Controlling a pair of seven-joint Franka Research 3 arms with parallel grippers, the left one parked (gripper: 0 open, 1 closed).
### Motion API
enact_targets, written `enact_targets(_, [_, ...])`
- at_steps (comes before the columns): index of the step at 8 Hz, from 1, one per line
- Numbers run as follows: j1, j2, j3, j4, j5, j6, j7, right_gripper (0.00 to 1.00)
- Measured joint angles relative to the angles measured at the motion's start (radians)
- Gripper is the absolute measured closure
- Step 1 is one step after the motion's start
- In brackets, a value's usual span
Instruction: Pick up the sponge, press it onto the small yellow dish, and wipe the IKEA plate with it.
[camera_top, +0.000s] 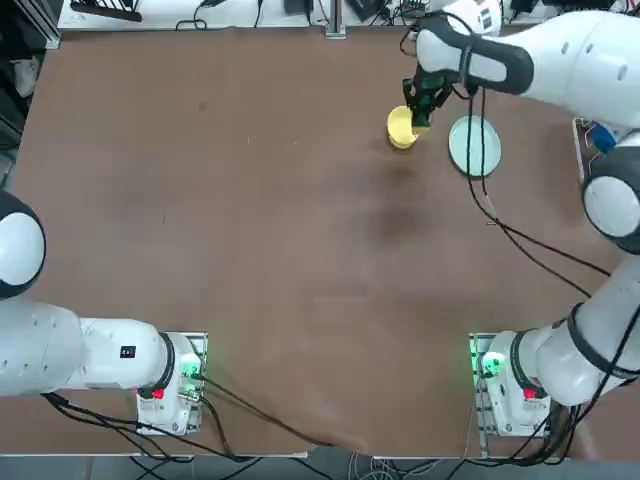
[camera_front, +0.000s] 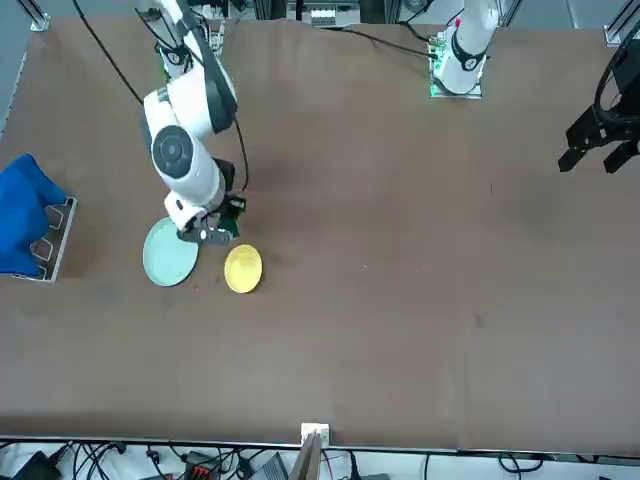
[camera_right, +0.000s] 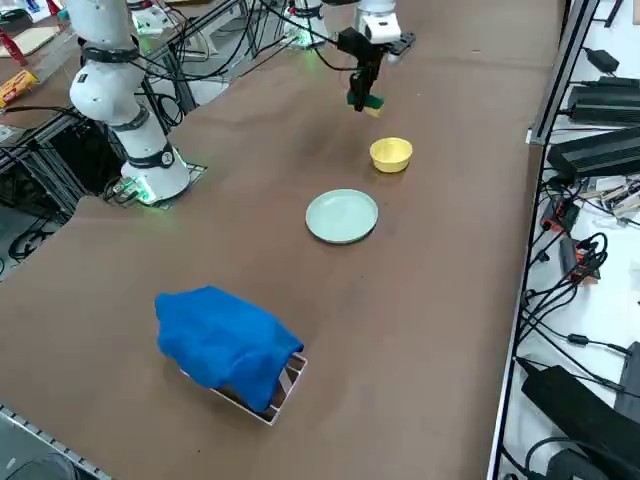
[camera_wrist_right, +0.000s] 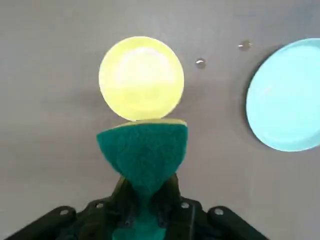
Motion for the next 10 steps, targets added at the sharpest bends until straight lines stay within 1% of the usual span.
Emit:
enact_targets(2, [-0.023,0.051,0.000,0.031,0.013,-0.003,-0.035,0.78])
enact_targets(4, [-0.045,0.099,0.000,0.035,0.048,-0.002,-0.064,0.78])
enact_targets(6, [-0.049,0.142,0.000,0.040,0.077,-0.001,-0.076,0.78])
enact_targets(10, [-0.049,0.197,0.001,0.077,0.082,0.001,-0.114,0.78])
